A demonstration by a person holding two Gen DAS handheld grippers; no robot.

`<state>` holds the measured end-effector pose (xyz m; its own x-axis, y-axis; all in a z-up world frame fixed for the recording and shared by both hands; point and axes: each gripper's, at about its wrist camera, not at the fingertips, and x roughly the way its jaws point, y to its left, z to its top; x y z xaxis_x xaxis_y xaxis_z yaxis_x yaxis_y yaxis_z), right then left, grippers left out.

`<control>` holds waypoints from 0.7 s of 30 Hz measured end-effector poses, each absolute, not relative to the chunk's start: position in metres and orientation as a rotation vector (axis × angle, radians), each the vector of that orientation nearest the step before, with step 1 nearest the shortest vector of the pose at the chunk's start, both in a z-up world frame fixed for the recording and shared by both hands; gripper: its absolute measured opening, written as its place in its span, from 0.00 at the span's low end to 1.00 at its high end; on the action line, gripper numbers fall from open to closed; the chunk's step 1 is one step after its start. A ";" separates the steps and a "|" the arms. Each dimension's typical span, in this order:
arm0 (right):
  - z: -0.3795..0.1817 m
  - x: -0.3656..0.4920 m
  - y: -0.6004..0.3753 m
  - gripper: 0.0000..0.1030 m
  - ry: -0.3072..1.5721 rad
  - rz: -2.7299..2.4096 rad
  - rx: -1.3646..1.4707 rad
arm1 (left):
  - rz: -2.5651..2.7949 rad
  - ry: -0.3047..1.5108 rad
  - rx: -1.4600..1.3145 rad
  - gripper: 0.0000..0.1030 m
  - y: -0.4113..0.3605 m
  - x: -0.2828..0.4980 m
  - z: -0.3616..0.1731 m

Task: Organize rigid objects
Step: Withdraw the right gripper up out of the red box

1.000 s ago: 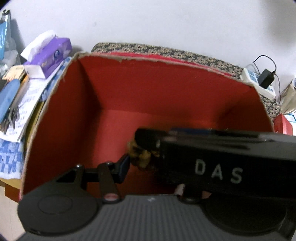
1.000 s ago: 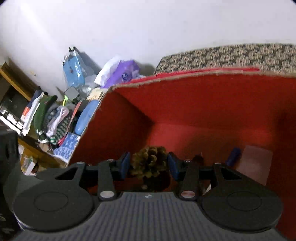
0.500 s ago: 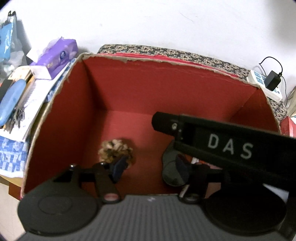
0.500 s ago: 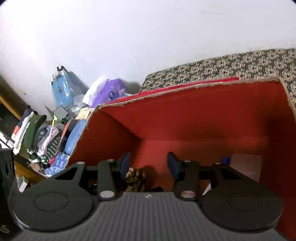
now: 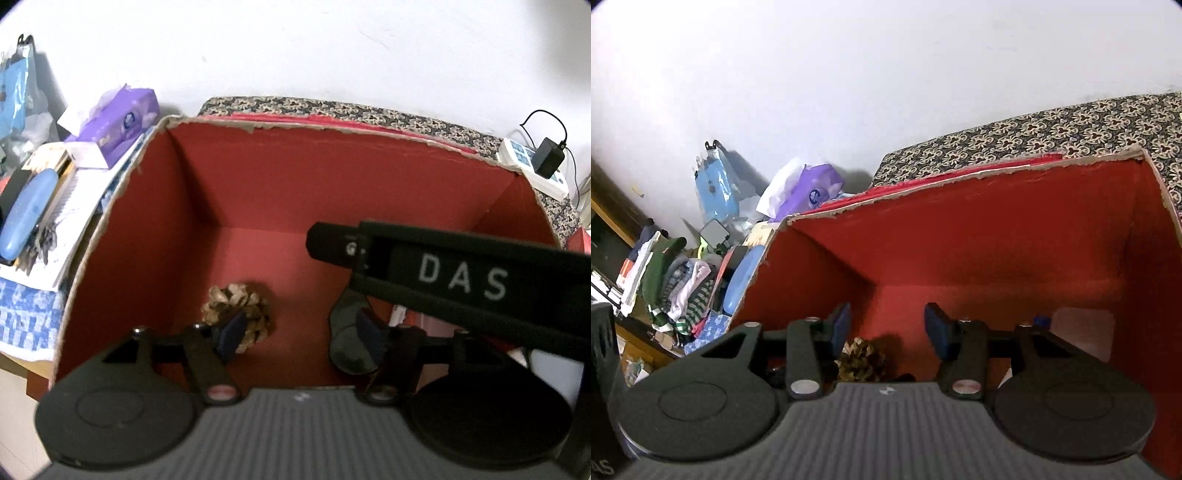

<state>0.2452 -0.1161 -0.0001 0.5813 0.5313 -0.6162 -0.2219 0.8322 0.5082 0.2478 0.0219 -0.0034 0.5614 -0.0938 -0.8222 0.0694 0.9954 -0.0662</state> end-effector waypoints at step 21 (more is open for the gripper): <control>0.000 0.243 -0.118 0.31 0.834 0.483 0.422 | -0.046 0.940 -0.021 0.87 0.029 0.236 0.003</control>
